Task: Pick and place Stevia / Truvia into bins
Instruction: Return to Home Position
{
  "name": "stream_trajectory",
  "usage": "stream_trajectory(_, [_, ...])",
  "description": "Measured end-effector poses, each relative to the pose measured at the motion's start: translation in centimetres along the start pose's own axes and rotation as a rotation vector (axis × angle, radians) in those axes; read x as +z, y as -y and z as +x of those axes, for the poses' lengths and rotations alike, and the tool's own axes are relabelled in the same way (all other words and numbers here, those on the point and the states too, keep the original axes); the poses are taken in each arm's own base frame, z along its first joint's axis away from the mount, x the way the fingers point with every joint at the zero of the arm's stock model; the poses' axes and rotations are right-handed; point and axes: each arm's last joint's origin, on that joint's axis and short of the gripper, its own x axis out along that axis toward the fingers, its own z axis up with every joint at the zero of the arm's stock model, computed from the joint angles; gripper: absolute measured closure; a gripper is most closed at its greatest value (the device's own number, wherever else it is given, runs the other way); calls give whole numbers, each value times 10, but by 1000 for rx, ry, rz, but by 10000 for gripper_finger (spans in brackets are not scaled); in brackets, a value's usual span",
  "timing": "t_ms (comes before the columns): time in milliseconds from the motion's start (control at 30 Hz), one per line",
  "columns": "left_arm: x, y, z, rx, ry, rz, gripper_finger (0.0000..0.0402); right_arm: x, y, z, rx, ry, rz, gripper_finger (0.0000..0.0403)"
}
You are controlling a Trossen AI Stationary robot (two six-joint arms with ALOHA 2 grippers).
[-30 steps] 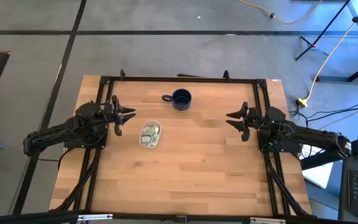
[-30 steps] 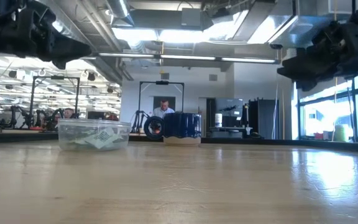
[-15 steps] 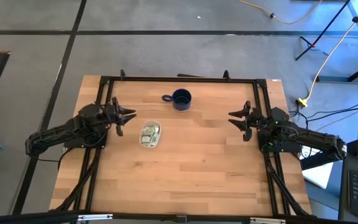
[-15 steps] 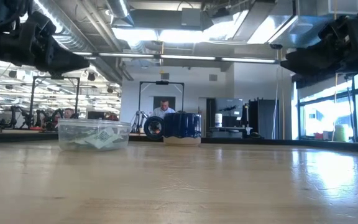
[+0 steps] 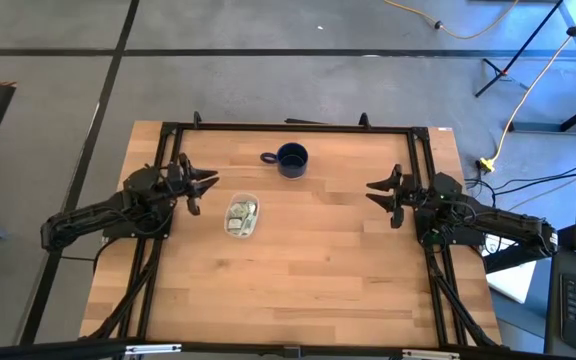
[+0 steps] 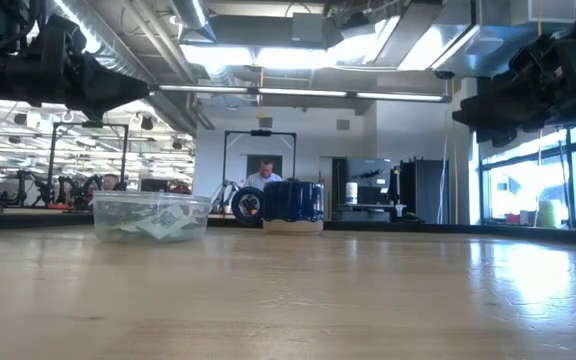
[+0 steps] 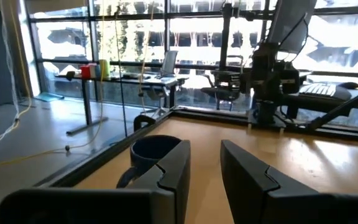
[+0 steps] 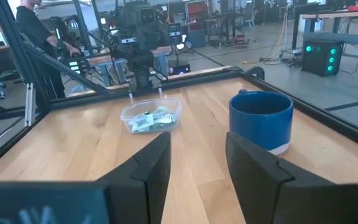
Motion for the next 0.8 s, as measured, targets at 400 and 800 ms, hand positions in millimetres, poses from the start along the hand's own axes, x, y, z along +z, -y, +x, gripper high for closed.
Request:
stream_trajectory(400, [-6, -4, 0, 141, -57, 42, 320, 0, 0, 0, -6, -1, -52, 246])
stream_trajectory(800, [-6, -4, 0, 141, -60, 42, 320, 9, 1, 0, -68, 93, -44, 246])
